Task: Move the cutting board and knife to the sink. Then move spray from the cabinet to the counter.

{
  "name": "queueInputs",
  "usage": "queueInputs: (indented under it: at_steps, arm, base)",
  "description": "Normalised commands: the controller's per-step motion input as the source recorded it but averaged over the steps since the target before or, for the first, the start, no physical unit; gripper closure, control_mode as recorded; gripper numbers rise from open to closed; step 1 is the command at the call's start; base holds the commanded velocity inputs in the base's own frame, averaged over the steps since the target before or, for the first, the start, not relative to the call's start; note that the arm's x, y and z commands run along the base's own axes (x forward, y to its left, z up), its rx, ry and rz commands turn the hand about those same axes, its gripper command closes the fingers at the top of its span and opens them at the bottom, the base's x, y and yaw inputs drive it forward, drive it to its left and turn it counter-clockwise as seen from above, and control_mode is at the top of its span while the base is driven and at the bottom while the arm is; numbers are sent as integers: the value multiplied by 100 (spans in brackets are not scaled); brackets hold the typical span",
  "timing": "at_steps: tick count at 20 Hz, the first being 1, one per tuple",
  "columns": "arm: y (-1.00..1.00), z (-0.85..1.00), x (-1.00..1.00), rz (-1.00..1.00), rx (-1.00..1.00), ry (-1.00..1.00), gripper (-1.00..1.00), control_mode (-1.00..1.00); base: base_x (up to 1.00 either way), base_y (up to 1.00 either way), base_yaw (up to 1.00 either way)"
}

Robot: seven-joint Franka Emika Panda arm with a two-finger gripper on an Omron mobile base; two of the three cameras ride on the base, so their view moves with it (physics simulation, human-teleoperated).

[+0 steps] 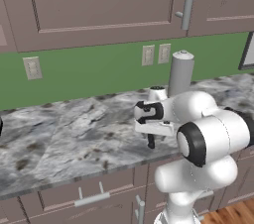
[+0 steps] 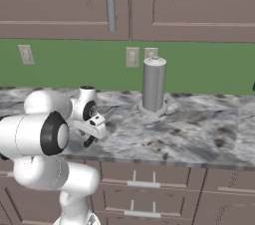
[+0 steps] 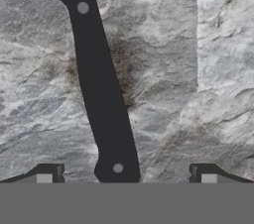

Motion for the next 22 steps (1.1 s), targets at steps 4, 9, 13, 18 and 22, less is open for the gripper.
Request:
queueInputs:
  at_steps: [4, 9, 13, 18, 22]
  arm:
    - [0, -19, 10, 0, 5, 0, -100, -100]
    - [0, -16, 10, 0, 5, 0, -100, -100]
    - [0, -18, 6, 0, 2, 0, -100, -100]
    - [0, -23, 3, 0, 0, 0, -100, -100]
    - [4, -24, 2, 0, 0, 0, -100, -100]
  base:
    - [0, 0, 0]
    - [0, 0, 0]
    - [0, 0, 0]
    - [0, 0, 0]
    - [0, 0, 0]
